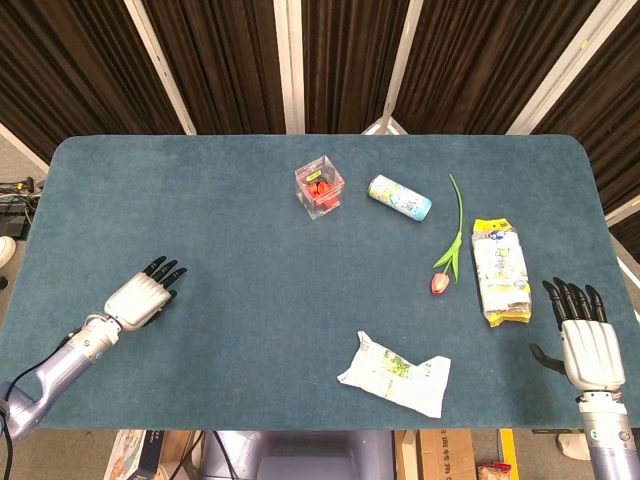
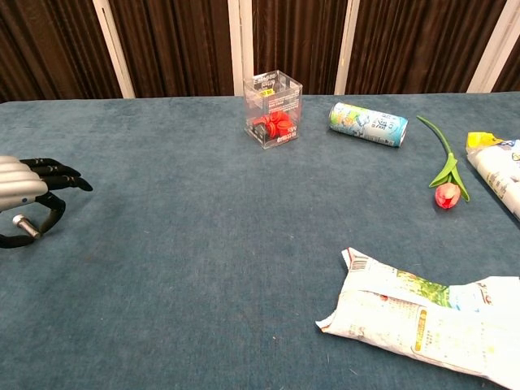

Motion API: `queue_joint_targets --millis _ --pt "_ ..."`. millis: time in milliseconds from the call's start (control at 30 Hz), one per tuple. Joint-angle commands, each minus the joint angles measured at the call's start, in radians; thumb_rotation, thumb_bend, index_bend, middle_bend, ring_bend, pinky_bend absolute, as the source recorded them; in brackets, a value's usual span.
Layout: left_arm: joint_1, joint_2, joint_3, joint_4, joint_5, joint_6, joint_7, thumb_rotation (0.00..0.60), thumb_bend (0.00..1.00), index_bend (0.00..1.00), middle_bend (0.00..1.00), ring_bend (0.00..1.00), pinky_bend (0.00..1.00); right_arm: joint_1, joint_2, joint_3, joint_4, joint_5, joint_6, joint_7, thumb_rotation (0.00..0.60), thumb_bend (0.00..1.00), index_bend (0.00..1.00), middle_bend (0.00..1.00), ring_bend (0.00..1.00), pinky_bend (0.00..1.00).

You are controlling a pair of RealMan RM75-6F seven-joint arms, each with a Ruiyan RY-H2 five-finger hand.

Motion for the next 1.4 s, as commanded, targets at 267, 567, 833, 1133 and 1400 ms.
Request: queue_joint_targets --millis 267,567,833,1133,1400 --pt "0.000 0.002 0.002 -0.003 -0.005 -0.003 0.011 0.600 0.50 0.57 0.09 0.03 0.05 0.002 -0.001 -0.001 0.000 0.001 -0.005 0.002 0.600 0.19 0.11 0.10 0.10 0.03" --pt "0.004 0.021 -0.010 -0.027 -0.010 0.032 -0.019 0.600 0.50 0.57 0.09 0.03 0.05 0.002 -0.002 -0.001 0.001 0.002 -0.005 0.002 0.600 0.19 0.11 0.10 0.10 0.03" --pt "0.013 0.057 -0.021 -0.072 -0.013 0.080 -0.110 0.600 0.50 0.57 0.10 0.03 0.06 0.003 -0.001 -0.001 0.000 0.002 -0.007 0.002 0.600 0.19 0.11 0.10 0.10 0.03" --pt "0.025 0.076 -0.021 -0.081 -0.023 0.105 -0.295 0.600 0.50 0.57 0.11 0.03 0.07 0.004 -0.003 -0.003 0.000 0.001 -0.009 -0.001 0.600 0.19 0.11 0.10 0.10 0.03" --pt "0.030 0.080 -0.031 -0.074 -0.024 0.136 -0.389 0.600 0.50 0.57 0.11 0.03 0.08 0.005 -0.004 -0.002 0.000 0.004 -0.012 -0.001 0.600 0.19 0.11 0.10 0.10 0.03"
